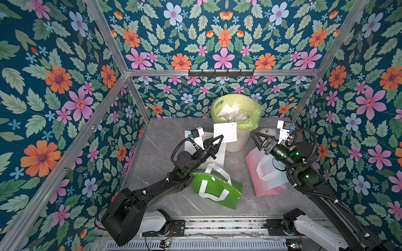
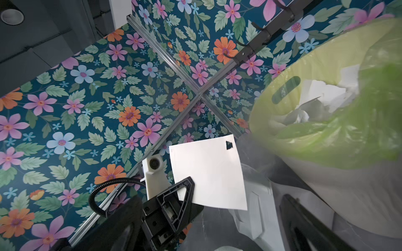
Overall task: Shred takeout receipts and throw away
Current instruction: Shred the takeout receipt.
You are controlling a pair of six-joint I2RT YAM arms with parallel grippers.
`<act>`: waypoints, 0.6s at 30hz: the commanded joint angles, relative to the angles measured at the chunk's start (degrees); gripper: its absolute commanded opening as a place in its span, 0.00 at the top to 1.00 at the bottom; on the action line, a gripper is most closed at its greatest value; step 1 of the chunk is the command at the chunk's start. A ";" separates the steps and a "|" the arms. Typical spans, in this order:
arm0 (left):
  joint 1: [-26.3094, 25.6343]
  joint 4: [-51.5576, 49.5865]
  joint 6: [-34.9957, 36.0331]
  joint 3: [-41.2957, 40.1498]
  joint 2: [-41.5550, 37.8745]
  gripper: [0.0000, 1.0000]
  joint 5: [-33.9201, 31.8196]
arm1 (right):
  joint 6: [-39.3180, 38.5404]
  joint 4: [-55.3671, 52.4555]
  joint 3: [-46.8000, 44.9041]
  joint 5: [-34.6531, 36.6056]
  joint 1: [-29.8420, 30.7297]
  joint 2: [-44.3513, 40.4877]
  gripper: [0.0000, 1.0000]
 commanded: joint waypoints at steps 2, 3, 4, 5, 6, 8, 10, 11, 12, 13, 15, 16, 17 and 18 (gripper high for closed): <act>-0.09 7.53 -3.40 0.51 0.27 1.00 5.43 | 2.73 9.53 1.78 -0.96 1.75 2.50 0.01; -0.07 8.08 -3.81 0.76 0.67 1.00 6.86 | 2.48 10.35 2.30 -1.10 2.25 3.31 0.01; -0.05 8.97 -4.60 0.97 1.15 1.00 7.86 | 2.27 10.54 2.99 -1.38 2.71 4.06 0.01; -0.09 10.08 -5.49 1.04 1.48 1.00 8.49 | 2.25 10.59 3.69 -1.39 3.02 4.70 0.01; -0.04 11.68 -6.38 0.97 1.93 1.00 9.19 | 2.22 10.72 4.29 -1.39 3.35 5.36 0.01; -0.03 14.43 -7.72 0.95 2.43 1.00 10.41 | 2.25 10.77 5.12 -1.31 3.65 6.36 0.01; -0.05 16.21 -8.10 0.76 2.48 1.00 11.34 | 2.18 11.32 5.38 -1.09 3.79 7.18 0.01; -0.10 16.44 -8.05 0.63 2.41 1.00 11.29 | 2.25 11.74 5.36 -0.99 3.84 7.46 0.01; -0.08 16.17 -7.93 0.50 2.15 1.00 10.99 | 2.30 12.12 5.36 -0.87 3.85 7.86 0.01; -0.08 15.70 -7.82 0.51 1.89 1.00 10.79 | 2.56 12.40 5.50 -0.93 3.89 8.21 0.01; -0.14 15.38 -7.90 0.61 1.78 1.00 10.82 | 2.90 13.52 5.80 -1.58 4.33 9.12 0.01; -0.20 15.60 -8.13 0.62 1.85 1.00 10.95 | 2.81 13.89 6.14 -2.09 4.58 9.61 0.01; -0.31 15.73 -8.30 0.71 1.83 1.00 11.00 | 2.78 14.37 6.31 -2.41 4.82 10.00 0.01; -0.41 15.70 -8.55 0.70 2.02 1.00 11.13 | 2.83 15.21 6.35 -2.76 5.12 10.42 0.02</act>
